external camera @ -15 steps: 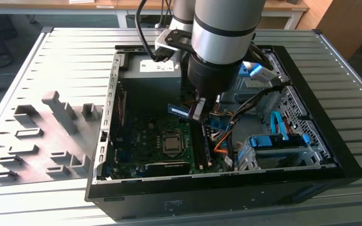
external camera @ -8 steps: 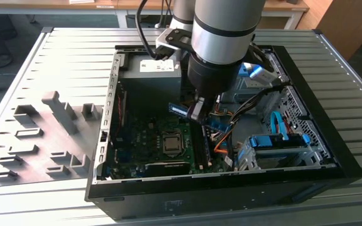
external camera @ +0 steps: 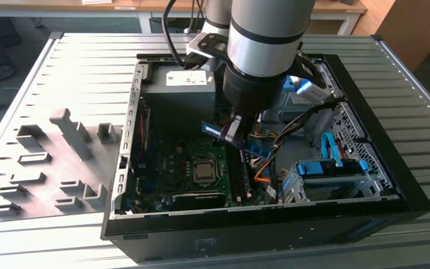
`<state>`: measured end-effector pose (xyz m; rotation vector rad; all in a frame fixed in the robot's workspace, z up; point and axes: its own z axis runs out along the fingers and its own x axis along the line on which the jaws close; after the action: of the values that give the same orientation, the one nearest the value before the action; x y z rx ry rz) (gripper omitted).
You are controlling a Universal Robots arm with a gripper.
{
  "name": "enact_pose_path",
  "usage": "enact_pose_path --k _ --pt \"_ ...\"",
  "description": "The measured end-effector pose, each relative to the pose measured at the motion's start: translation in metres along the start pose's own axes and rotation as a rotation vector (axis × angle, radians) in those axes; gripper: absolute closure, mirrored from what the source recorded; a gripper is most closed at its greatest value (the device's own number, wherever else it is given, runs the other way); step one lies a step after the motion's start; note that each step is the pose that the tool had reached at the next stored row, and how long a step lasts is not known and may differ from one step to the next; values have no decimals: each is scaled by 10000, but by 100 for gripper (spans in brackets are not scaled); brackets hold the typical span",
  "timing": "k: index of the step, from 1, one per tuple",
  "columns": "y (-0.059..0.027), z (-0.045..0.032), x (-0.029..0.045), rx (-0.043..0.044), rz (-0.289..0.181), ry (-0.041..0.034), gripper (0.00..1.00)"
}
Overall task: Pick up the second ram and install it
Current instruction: 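Insert the second ram into the second slot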
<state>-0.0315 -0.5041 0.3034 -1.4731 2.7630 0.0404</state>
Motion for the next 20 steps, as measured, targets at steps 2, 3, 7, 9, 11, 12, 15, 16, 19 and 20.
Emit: enact_pose_path --k 2,3,7,9,11,12,15,16,19,20 --pt "0 0 0 3 115 -1 86" --pt "0 1 0 4 180 -2 86" --pt "0 3 0 10 459 -7 86" --pt "0 4 0 13 596 -10 86" --pt "0 5 0 16 723 -12 86" --pt "0 5 0 18 792 -13 86" --pt "0 6 0 21 989 -17 86" --pt "0 6 0 23 1053 -18 86" --pt "0 8 0 27 1249 -22 86" --pt "0 8 0 29 1318 -23 86"
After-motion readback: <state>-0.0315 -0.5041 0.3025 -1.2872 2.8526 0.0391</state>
